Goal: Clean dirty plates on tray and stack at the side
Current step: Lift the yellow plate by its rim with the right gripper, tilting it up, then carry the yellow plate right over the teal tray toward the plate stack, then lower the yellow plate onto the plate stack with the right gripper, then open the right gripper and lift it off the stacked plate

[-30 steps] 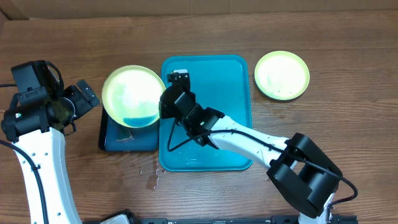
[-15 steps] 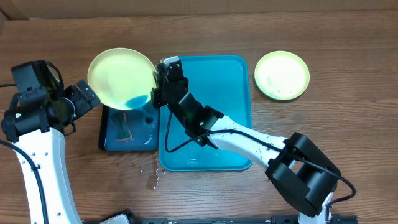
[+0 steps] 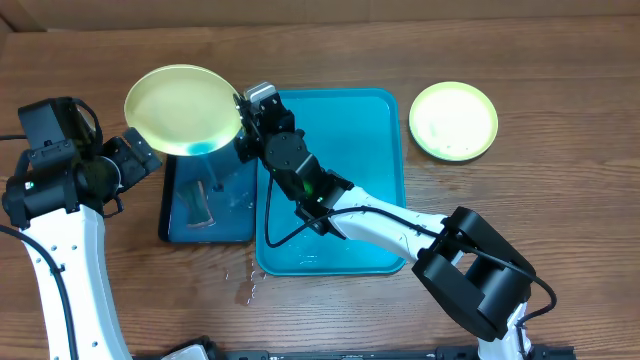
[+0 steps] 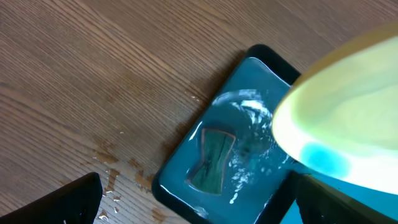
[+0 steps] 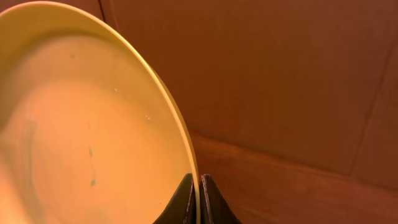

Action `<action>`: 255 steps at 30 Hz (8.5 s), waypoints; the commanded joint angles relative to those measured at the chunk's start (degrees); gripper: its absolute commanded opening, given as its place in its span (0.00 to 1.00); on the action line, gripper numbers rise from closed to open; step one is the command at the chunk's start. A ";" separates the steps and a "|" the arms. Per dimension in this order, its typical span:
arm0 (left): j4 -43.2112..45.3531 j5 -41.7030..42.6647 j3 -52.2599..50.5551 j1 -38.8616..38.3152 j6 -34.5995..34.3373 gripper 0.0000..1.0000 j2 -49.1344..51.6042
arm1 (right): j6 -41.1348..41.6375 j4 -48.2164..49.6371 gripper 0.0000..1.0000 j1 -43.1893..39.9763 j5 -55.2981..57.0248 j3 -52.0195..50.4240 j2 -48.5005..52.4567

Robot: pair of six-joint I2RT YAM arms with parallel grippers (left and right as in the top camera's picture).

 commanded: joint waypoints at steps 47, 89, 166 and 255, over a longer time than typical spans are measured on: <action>0.04 0.20 0.70 -0.02 -0.55 1.00 0.39 | -5.01 17.75 0.04 2.84 3.30 1.14 -0.81; 0.04 0.20 0.70 -0.02 -0.55 1.00 0.39 | -29.70 14.25 0.04 2.51 2.69 1.14 -0.81; 0.02 0.20 0.70 -0.02 -0.55 1.00 0.39 | 35.58 -74.07 0.41 -59.76 -26.16 1.03 -6.03; 0.04 0.22 0.70 -0.07 -0.55 1.00 0.39 | -3.74 -109.18 0.88 -45.64 -28.39 20.17 -7.85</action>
